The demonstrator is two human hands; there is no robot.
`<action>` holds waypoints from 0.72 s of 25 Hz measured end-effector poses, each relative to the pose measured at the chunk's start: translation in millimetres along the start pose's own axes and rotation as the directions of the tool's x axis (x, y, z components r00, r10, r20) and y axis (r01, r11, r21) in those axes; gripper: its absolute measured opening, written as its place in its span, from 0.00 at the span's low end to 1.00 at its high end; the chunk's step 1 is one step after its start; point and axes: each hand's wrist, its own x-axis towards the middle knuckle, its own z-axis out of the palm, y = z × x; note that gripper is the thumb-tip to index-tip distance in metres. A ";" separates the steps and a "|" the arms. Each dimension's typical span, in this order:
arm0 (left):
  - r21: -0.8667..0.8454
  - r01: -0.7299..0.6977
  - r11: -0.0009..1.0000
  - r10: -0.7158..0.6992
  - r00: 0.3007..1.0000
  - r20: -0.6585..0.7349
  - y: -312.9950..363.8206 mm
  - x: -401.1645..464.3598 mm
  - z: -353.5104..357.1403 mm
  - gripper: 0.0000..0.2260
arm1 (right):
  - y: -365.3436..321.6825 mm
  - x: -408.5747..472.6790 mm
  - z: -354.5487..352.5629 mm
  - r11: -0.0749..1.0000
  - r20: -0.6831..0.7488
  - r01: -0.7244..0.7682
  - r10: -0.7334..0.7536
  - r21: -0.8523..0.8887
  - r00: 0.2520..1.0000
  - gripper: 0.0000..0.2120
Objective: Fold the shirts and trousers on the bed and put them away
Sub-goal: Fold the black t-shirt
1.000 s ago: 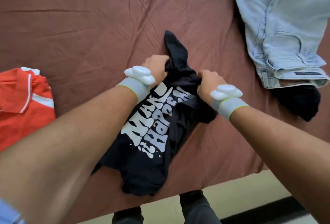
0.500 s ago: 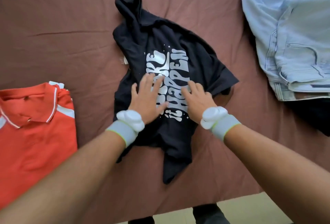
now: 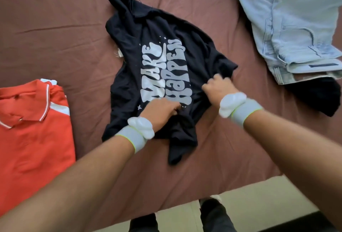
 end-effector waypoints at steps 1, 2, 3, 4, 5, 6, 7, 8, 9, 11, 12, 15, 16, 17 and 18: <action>-0.087 0.031 0.996 -0.032 0.999 -0.008 -0.5 -0.8 -6.3 0.09 | 24.3 -6.2 -4.4 0.993 0.002 -0.032 0.032 -0.115 0.999 0.16; -0.145 0.048 0.988 -0.053 0.998 -0.036 -5.1 -3.0 -10.4 0.08 | 52.0 -10.4 -9.0 0.975 0.003 -0.104 0.107 -0.196 0.994 0.16; -0.184 0.050 0.982 -0.061 0.997 -0.055 -10.3 -7.0 -13.5 0.10 | 77.7 -15.0 -12.8 0.939 -0.013 -0.209 0.214 -0.275 0.977 0.15; -0.219 0.038 0.975 -0.052 0.997 -0.057 -16.2 -12.4 -14.5 0.14 | 91.9 -20.1 -14.8 0.901 -0.043 -0.288 0.290 -0.325 0.956 0.14; -0.228 0.005 0.974 -0.018 0.998 -0.053 -17.6 -19.5 -14.5 0.21 | 95.4 -25.5 -16.8 0.892 -0.115 -0.293 0.270 -0.344 0.956 0.14; -0.177 -0.041 0.983 0.034 0.998 -0.045 -21.5 -28.3 -10.2 0.30 | 83.7 -28.7 -11.6 0.920 -0.230 -0.240 0.173 -0.308 0.958 0.12; -0.079 -0.072 0.994 0.069 0.997 -0.033 -24.6 -39.6 -2.9 0.38 | 61.2 -33.6 -4.2 0.967 -0.311 -0.116 0.041 -0.228 0.950 0.10; 0.040 -0.075 0.996 0.075 0.997 -0.016 -26.6 -53.6 5.1 0.44 | 30.1 -39.5 2.9 0.989 -0.347 0.076 -0.115 -0.126 0.931 0.12; 0.141 -0.056 0.988 0.055 0.998 0.008 -30.7 -68.1 13.0 0.47 | -3.9 -48.5 9.5 0.974 -0.264 0.227 -0.222 -0.011 0.938 0.18; 0.228 0.059 0.972 -0.056 0.998 -0.019 -46.5 -92.1 25.1 0.45 | -60.9 -63.8 14.6 0.948 -0.083 0.257 -0.246 0.189 0.966 0.30; 0.239 0.089 0.967 -0.077 0.995 -0.061 -56.5 -102.6 30.3 0.40 | -82.0 -65.2 21.7 0.956 -0.045 0.197 -0.192 0.219 0.980 0.33; 0.285 0.020 0.958 0.064 0.956 -0.285 -74.7 -108.3 40.6 0.16 | -95.8 -63.4 39.5 0.985 -0.118 0.014 0.007 0.174 0.993 0.24; 0.304 -0.007 0.953 0.114 0.935 -0.335 -79.2 -104.3 37.9 0.12 | -92.4 -60.3 41.1 0.991 -0.150 -0.020 0.039 0.129 0.988 0.19; 0.321 -0.034 0.947 0.147 0.931 -0.334 -83.5 -104.2 33.2 0.12 | -93.0 -60.3 40.3 0.995 -0.125 -0.027 0.039 0.094 0.991 0.17; 0.340 -0.072 0.938 0.183 0.933 -0.308 -85.5 -102.0 26.6 0.13 | -91.5 -61.5 38.5 0.997 -0.046 -0.009 0.013 0.078 0.999 0.16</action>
